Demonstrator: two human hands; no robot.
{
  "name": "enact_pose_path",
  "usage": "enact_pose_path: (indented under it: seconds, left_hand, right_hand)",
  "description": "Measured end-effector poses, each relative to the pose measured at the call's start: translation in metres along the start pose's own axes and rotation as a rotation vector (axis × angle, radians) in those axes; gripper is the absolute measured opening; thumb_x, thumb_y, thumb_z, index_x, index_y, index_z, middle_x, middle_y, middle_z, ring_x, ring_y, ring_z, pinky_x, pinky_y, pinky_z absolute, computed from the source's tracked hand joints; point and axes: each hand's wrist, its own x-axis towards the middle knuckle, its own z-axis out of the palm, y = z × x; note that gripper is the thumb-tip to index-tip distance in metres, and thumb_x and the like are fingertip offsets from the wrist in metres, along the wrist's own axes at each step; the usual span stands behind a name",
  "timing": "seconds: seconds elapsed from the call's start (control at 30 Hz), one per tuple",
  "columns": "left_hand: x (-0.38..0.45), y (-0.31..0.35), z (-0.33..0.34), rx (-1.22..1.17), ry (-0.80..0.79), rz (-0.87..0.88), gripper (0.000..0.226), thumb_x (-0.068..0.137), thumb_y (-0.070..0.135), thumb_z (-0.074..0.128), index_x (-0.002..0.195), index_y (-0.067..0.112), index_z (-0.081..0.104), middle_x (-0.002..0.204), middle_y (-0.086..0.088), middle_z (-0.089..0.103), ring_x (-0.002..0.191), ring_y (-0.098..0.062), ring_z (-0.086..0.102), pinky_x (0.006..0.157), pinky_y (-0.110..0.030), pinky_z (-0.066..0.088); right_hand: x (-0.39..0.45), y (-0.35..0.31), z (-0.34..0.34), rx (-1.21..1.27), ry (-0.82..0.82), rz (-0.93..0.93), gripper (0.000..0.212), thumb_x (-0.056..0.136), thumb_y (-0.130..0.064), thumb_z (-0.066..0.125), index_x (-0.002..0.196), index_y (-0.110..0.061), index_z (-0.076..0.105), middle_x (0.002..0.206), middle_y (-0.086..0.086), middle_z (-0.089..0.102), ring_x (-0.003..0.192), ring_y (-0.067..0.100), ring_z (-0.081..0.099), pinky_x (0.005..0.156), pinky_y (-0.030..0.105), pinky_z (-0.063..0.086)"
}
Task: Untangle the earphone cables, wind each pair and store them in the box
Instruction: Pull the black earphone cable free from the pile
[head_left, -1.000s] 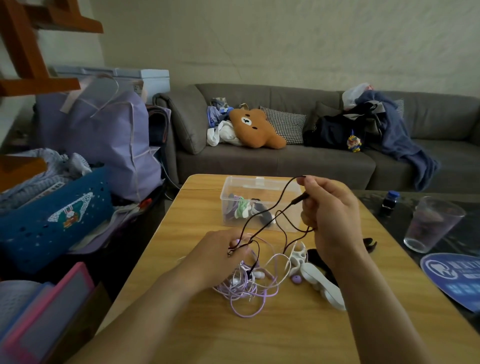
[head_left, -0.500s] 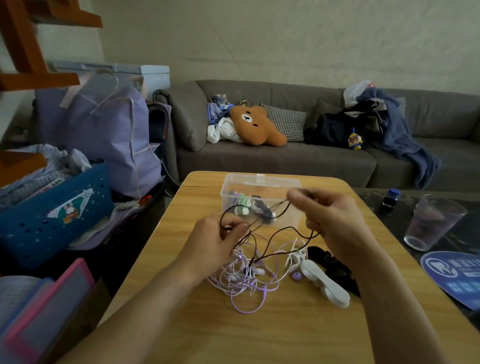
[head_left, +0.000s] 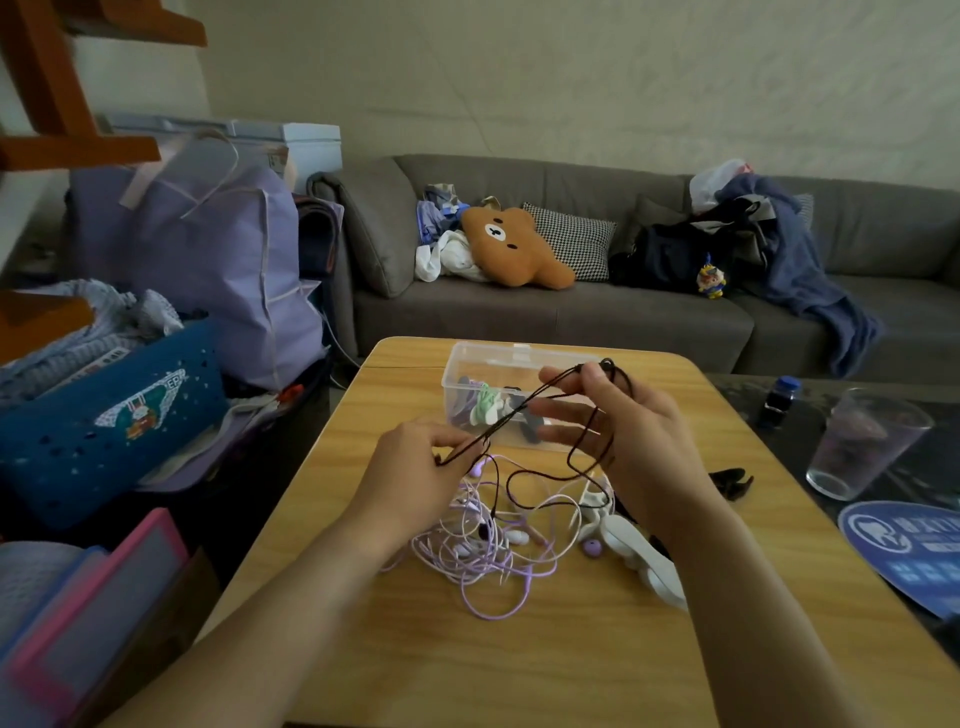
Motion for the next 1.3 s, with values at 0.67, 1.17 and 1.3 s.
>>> enact_pose_path:
  seconds: [0.67,1.17,1.3]
  left_hand:
    - [0.002,0.011,-0.011,-0.277,0.227,-0.327,0.009,0.092,0.012,0.065,0.096,0.018,0.069,0.083,-0.004,0.068,0.05,-0.013,0.065,0.042,-0.017,0.041]
    - [-0.01,0.018,0.012,-0.036,-0.106,0.111,0.012,0.095,0.028,0.063,0.087,0.021,0.068,0.079,0.008,0.069,0.076,-0.008,0.065,0.077,-0.037,0.053]
    - [-0.004,0.014,0.007,0.032,-0.03,0.081,0.017,0.094,0.031,0.063,0.078,0.028,0.07,0.071,0.013,0.069,0.07,-0.001,0.064,0.065,-0.021,0.05]
  right_hand:
    - [0.007,-0.009,-0.003,0.466,0.136,-0.058,0.039,0.106,-0.021,0.037,0.077,-0.006,0.058,0.1,0.018,0.073,0.093,0.03,0.073,0.083,0.038,0.061]
    - [-0.002,-0.01,0.014,0.213,0.055,-0.006,0.032,0.105,-0.021,0.043,0.094,0.001,0.062,0.108,0.021,0.073,0.099,0.036,0.072,0.084,0.04,0.061]
    - [-0.001,-0.015,0.009,0.318,0.148,-0.043,0.03,0.106,-0.024,0.042,0.087,-0.007,0.059,0.101,0.015,0.074,0.096,0.033,0.073,0.076,0.037,0.061]
